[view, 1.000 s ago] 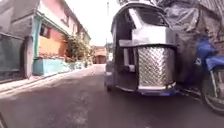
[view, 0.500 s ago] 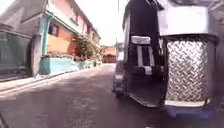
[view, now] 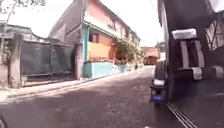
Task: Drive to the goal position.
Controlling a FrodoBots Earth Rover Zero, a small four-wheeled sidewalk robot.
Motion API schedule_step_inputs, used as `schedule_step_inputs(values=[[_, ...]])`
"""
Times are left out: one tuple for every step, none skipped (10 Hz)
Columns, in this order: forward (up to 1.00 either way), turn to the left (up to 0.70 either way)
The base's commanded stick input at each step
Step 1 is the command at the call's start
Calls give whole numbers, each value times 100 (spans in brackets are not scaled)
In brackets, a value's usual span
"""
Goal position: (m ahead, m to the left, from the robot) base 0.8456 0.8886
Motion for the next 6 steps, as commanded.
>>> schedule_step_inputs(values=[[0,70],[0,70],[0,47],[0,10],[12,0],[27,0]])
